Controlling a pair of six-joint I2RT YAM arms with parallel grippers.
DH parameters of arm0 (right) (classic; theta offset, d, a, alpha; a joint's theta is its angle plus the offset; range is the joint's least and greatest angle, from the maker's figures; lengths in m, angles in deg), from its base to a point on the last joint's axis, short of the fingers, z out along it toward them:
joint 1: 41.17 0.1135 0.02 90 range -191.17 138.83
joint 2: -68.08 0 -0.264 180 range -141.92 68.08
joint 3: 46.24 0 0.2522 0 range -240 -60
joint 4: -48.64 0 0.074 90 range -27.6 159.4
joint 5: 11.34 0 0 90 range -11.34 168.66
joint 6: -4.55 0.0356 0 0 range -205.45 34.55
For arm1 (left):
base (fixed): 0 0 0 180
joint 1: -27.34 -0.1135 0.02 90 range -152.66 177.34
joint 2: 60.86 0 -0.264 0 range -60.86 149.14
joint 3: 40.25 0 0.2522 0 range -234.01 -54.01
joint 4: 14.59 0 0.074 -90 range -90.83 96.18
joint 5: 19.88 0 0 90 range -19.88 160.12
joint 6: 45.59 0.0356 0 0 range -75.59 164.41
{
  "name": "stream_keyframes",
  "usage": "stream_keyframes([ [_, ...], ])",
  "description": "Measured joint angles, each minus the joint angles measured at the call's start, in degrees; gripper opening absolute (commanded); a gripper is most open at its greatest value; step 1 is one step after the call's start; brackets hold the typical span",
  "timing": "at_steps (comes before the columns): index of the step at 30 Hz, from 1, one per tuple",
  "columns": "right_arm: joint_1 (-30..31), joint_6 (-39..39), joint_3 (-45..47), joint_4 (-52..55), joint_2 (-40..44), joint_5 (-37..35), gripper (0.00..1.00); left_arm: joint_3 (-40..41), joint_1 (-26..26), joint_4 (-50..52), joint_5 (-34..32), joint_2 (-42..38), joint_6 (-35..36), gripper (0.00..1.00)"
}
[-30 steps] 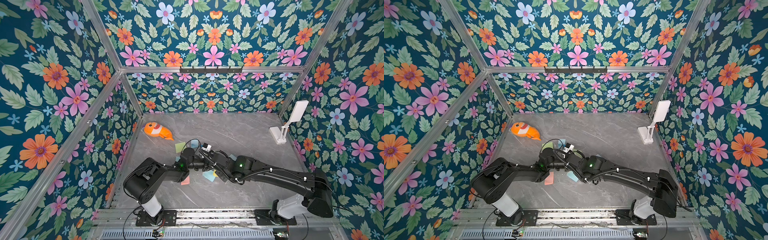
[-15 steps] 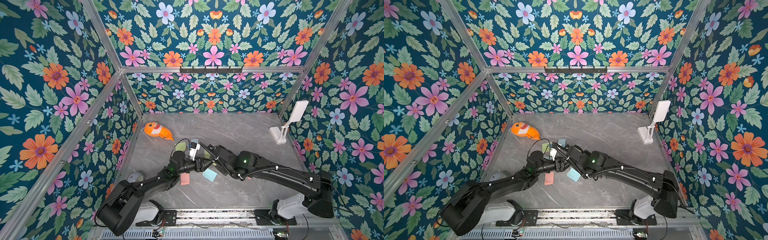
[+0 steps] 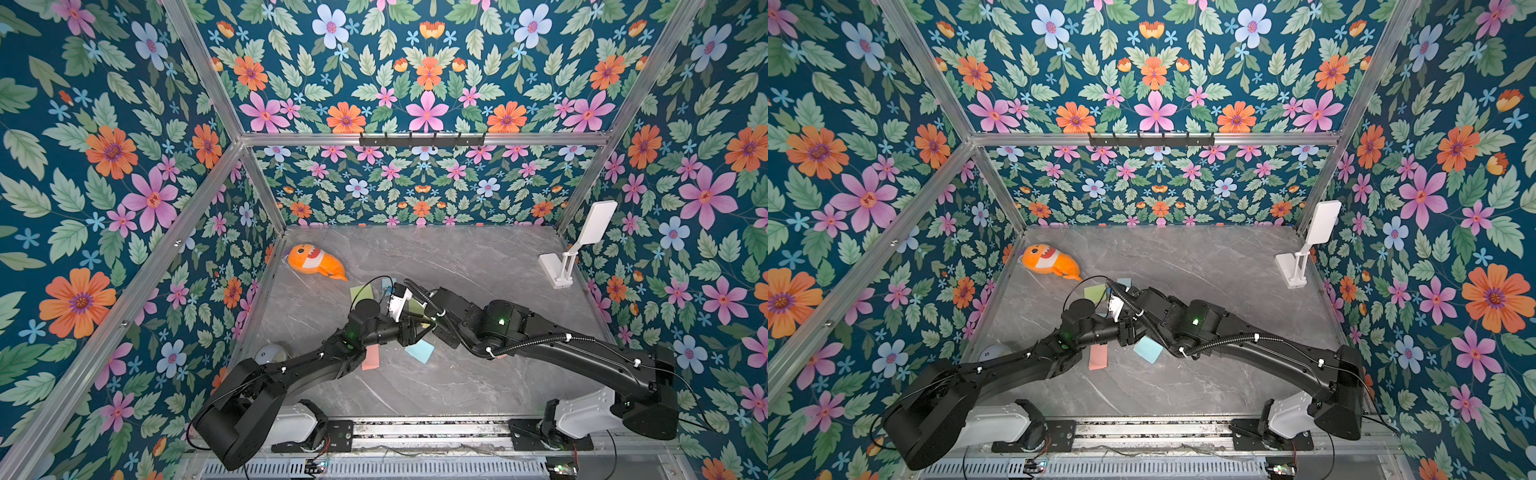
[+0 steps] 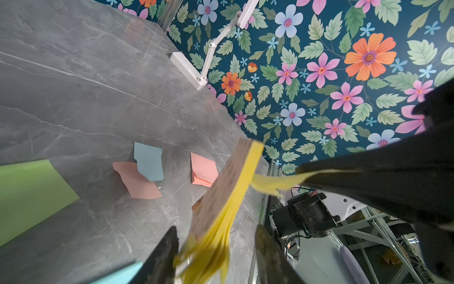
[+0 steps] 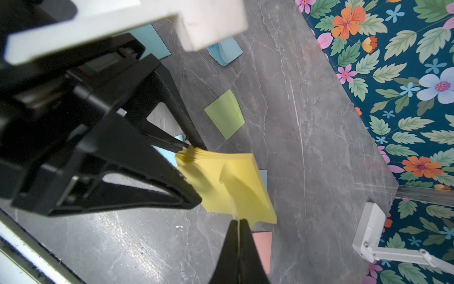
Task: Tear off pages from different memo pads
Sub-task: Tear off the paper from the memo pad, then place the paper at the center of the board.
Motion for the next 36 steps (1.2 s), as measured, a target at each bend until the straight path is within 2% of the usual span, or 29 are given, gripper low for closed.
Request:
stream_keyframes([
  [4,0.0,0.0,0.0,-0.1,-0.1,0.0,0.00,-1.0,0.1,0.1,0.5,0.5,0.0,0.40],
  [9,-0.5,0.0,0.0,-0.2,-0.1,-0.2,0.00,-1.2,0.1,0.9,0.5,0.5,0.0,0.13],
  [13,-2.6,0.5,-0.2,0.0,-0.2,-1.5,0.00,-1.6,0.1,1.8,0.9,1.4,0.1,0.00],
  [26,-19.9,8.8,-0.4,3.1,-2.1,-6.5,0.00,-1.9,-1.6,8.2,-0.2,3.8,-0.4,0.00],
  [32,-27.3,12.8,1.2,3.2,-11.6,-7.6,0.00,-3.2,-5.7,15.3,-2.1,4.4,-1.8,0.00],
  [36,-29.5,14.5,0.5,2.0,-19.4,-6.3,0.00,-3.7,-7.0,21.1,-2.8,3.4,-3.5,0.00],
])
